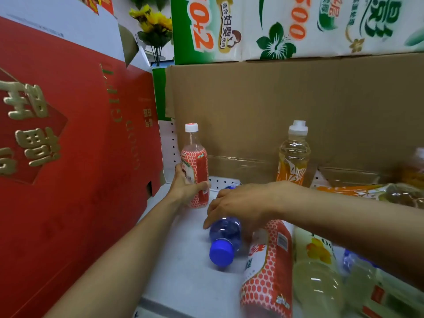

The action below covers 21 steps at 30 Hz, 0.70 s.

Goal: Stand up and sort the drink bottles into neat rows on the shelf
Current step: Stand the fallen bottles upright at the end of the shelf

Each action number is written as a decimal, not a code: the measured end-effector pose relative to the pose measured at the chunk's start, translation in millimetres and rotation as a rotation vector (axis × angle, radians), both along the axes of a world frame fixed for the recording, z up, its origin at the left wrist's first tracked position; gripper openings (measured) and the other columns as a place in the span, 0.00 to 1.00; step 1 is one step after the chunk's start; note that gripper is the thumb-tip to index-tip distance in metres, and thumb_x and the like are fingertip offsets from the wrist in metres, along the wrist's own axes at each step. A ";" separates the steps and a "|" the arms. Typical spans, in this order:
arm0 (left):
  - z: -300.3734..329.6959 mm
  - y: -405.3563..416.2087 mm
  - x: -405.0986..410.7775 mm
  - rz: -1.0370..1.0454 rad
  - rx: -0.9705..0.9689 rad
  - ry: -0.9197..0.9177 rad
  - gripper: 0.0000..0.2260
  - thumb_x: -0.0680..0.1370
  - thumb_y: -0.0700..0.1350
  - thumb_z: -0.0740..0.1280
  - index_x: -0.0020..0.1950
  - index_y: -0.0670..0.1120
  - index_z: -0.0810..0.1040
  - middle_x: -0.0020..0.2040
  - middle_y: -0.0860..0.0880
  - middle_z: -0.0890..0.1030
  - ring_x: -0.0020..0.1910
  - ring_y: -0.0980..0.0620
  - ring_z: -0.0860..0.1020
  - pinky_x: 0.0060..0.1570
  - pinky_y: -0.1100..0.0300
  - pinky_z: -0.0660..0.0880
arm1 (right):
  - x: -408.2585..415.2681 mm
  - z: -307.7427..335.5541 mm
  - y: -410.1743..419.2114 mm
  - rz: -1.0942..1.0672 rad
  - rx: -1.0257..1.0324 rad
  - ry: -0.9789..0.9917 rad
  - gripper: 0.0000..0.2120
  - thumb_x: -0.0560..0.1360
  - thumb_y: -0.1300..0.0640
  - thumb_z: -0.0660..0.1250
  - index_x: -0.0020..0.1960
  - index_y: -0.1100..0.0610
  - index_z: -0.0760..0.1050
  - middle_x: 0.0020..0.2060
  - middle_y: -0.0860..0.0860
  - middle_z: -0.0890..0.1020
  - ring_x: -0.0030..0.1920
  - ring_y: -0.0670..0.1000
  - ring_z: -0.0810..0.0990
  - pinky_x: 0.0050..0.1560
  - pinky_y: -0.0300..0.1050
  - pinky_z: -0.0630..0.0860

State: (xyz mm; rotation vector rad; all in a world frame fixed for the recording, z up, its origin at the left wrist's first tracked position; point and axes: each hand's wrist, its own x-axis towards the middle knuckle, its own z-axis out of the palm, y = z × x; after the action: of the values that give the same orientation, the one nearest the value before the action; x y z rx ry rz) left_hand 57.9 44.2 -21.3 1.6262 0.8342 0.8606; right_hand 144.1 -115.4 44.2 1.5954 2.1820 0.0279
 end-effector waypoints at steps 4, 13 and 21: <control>4.6 -1.3 -2.9 -0.031 -0.007 0.005 0.41 0.68 0.39 0.79 0.73 0.47 0.58 0.64 0.46 0.75 0.63 0.42 0.75 0.65 0.37 0.71 | -11.0 -13.1 8.5 0.100 0.027 0.003 0.36 0.66 0.51 0.78 0.70 0.44 0.67 0.63 0.47 0.74 0.62 0.53 0.71 0.59 0.56 0.73; 1.7 0.7 -13.2 -0.063 0.035 -0.008 0.36 0.73 0.35 0.74 0.76 0.47 0.60 0.67 0.45 0.74 0.58 0.47 0.76 0.60 0.45 0.76 | 25.9 15.8 -7.4 -0.171 0.440 0.504 0.29 0.69 0.43 0.75 0.67 0.44 0.70 0.57 0.41 0.77 0.55 0.45 0.75 0.56 0.49 0.75; 3.8 0.4 -1.0 -0.071 0.049 0.051 0.36 0.74 0.40 0.74 0.76 0.48 0.59 0.71 0.45 0.71 0.69 0.42 0.72 0.68 0.38 0.69 | 69.4 17.1 12.3 -0.527 0.771 0.971 0.24 0.69 0.41 0.72 0.61 0.47 0.70 0.53 0.46 0.80 0.53 0.50 0.80 0.55 0.57 0.79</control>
State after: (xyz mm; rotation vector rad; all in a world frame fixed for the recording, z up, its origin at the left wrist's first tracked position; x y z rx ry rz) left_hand 57.0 44.6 -17.4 1.7168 0.7910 0.7977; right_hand 213.5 -103.1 61.3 3.0950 2.4315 -0.0983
